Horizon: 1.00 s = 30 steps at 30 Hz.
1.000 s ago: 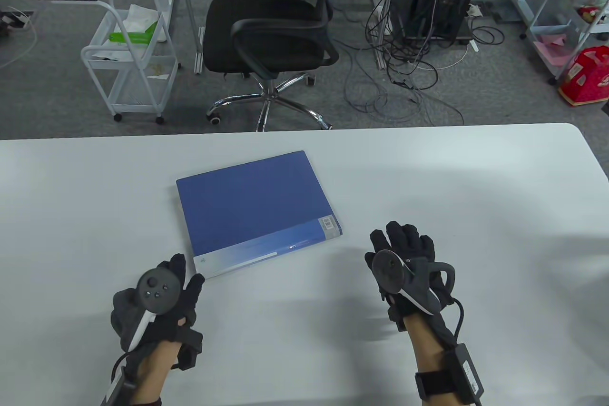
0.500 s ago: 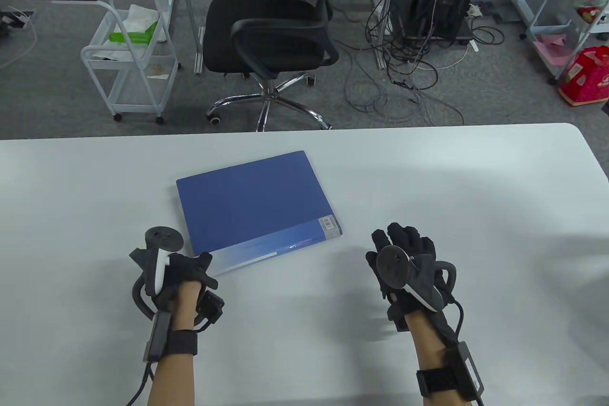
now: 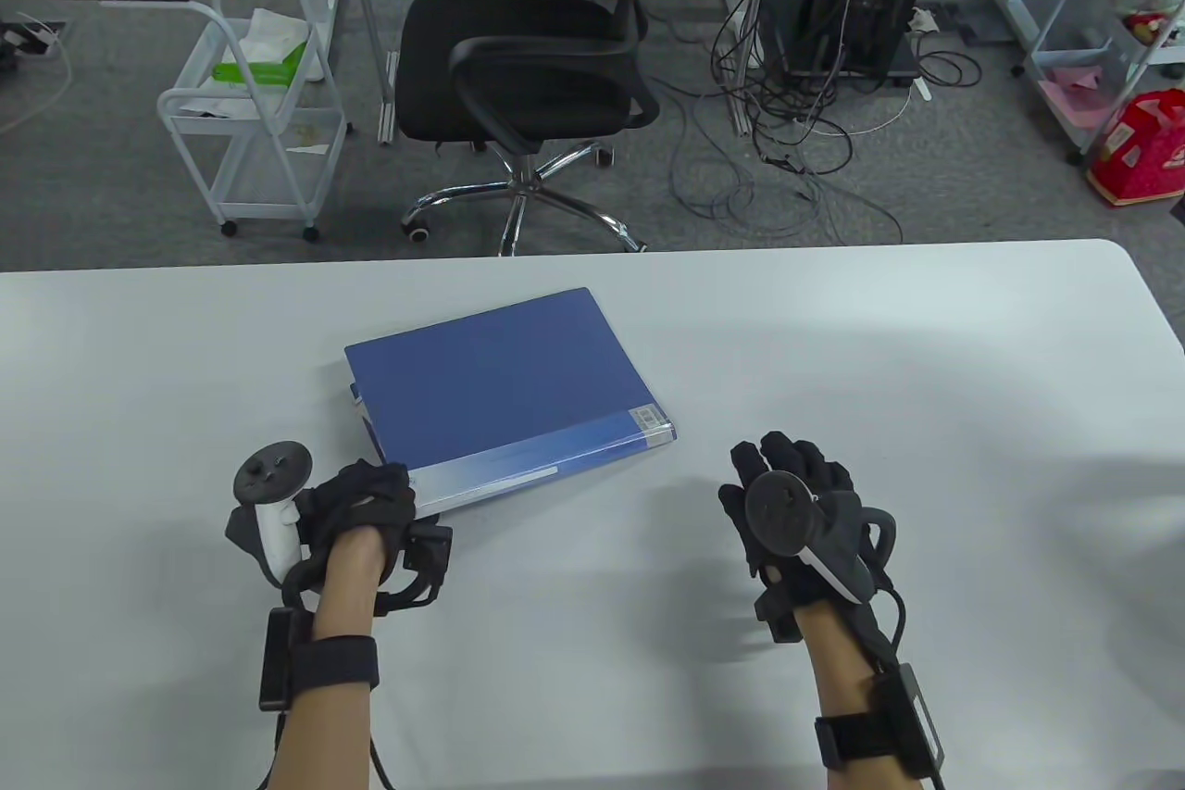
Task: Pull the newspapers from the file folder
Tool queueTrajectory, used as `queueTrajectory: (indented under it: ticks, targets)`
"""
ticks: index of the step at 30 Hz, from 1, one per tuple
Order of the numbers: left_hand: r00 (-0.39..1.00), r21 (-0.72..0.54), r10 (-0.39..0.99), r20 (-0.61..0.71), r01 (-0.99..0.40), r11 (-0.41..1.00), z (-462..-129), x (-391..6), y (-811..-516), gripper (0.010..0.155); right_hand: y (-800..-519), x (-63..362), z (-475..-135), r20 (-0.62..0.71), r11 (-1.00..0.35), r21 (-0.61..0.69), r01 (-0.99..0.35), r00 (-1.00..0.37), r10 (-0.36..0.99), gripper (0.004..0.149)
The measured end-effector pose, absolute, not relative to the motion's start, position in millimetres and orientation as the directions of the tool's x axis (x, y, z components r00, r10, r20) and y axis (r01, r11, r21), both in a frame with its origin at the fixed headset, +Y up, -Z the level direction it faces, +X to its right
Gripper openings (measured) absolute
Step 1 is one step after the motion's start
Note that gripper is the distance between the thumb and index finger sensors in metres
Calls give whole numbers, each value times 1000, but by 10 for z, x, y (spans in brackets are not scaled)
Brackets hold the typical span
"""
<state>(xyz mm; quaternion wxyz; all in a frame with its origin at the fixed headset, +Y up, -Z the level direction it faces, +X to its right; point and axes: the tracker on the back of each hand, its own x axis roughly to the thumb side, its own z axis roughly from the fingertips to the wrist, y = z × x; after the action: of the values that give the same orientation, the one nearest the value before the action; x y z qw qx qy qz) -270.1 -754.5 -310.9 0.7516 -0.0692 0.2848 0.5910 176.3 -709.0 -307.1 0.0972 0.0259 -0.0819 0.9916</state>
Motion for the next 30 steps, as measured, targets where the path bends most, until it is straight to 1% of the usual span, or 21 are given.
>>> queueTrajectory:
  ticks: [1, 4, 5, 6, 8, 10, 11, 12, 15, 19, 22, 24, 26, 28, 30]
  targets:
    - [174, 240, 857, -484, -916, 322, -3117, -2722, -7490, 38, -7084, 1770, -3069, 68, -966, -160, -202, -979, 193, 57]
    - [185, 350, 901, -393, -875, 333, -3145, -2792, -7280, 38, -7055, 1788, -3062, 69, -961, -172, -216, -976, 207, 57]
    - [201, 367, 905, -376, -864, 344, -3153, -2814, -7218, 38, -7047, 1792, -3060, 70, -960, -176, -219, -975, 209, 57]
    - [257, 375, 906, -337, -846, 380, -3178, -2860, -7081, 37, -7030, 1800, -3056, 71, -957, -183, -225, -974, 215, 57]
    - [333, 316, 890, -311, -847, 428, -3216, -2944, -6861, 36, -7005, 1810, -3053, 72, -953, -193, -235, -972, 225, 57]
    - [341, 343, 909, -240, -846, 408, -3238, -3014, -6637, 36, -6980, 1820, -3049, 73, -948, -202, -246, -969, 236, 57]
    - [350, 322, 913, -210, -857, 402, -3249, -3054, -6503, 36, -6967, 1825, -3045, 73, -945, -207, -251, -968, 241, 57]
    - [352, 320, 917, -187, -861, 396, -3248, -3080, -6408, 36, -6958, 1829, -3041, 75, -944, -211, -253, -967, 243, 57]
    - [349, 321, 935, -66, -880, 351, -3252, -3146, -6057, 36, -6911, 1857, -3020, 78, -937, -238, -257, -966, 245, 57]
    - [442, 282, 896, 41, -866, 414, -3225, -3181, -5631, 35, -6842, 1934, -2993, 73, -920, -278, -277, -961, 267, 57]
    - [483, 234, 871, 91, -860, 453, -3226, -3141, -5439, 34, -6803, 2002, -2975, 65, -911, -305, -278, -960, 271, 57]
    - [508, 159, 854, 117, -858, 488, -3252, -3075, -5400, 34, -6786, 2041, -2967, 60, -906, -319, -279, -960, 275, 56]
    - [539, 94, 832, 134, -842, 531, -3290, -2968, -5429, 34, -6779, 2073, -2963, 55, -902, -324, -286, -957, 284, 56]
    - [585, -22, 798, 145, -805, 593, -3381, -2796, -5566, 35, -6790, 2079, -2964, 55, -901, -319, -293, -955, 291, 56]
    - [618, -65, 773, 144, -773, 630, -3478, -2663, -5734, 35, -6812, 2064, -2969, 55, -906, -310, -287, -957, 284, 57]
